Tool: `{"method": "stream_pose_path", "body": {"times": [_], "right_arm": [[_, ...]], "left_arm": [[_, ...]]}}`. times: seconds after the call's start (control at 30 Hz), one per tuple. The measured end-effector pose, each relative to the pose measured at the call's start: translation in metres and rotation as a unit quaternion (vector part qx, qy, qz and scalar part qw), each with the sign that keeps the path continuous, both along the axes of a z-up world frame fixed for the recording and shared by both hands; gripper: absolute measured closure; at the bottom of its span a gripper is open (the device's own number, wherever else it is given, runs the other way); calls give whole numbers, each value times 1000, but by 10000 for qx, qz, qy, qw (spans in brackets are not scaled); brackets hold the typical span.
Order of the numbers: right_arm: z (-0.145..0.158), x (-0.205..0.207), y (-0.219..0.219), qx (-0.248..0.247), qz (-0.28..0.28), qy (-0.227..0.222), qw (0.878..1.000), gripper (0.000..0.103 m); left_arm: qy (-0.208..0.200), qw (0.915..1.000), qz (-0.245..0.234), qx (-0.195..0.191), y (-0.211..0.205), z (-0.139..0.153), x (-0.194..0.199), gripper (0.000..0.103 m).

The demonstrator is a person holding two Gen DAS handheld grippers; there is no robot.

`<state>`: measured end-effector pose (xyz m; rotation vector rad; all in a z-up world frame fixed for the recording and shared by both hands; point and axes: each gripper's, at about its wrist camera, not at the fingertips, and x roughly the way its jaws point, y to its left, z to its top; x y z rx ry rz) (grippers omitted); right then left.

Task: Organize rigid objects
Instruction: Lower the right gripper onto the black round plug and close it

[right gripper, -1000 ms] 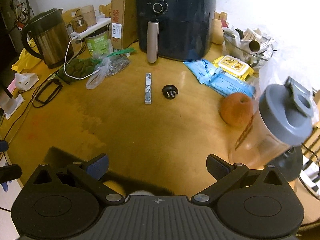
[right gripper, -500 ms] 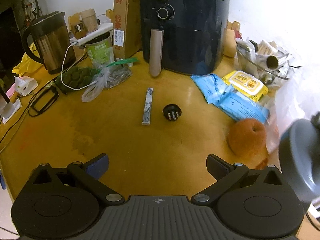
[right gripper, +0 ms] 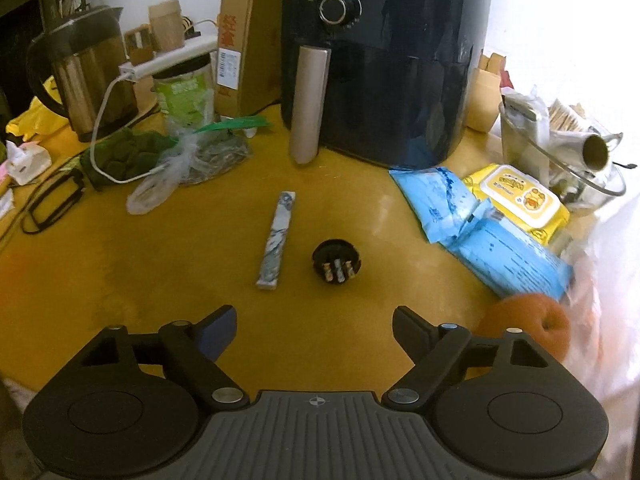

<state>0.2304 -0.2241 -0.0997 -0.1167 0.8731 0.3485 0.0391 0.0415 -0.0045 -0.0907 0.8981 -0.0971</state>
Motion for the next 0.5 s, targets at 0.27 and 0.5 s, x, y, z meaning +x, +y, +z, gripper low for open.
{"method": "stream_pose_path", "body": {"times": [0.27, 0.5], "right_arm": [[-25, 38, 9, -135, 48, 5, 9999, 27], [-42, 63, 17, -237, 112, 50, 9996, 36]], "left_arm": [[-23, 9995, 306, 39, 9, 6, 0, 24], [73, 9984, 559, 62, 14, 5, -4, 25]]}}
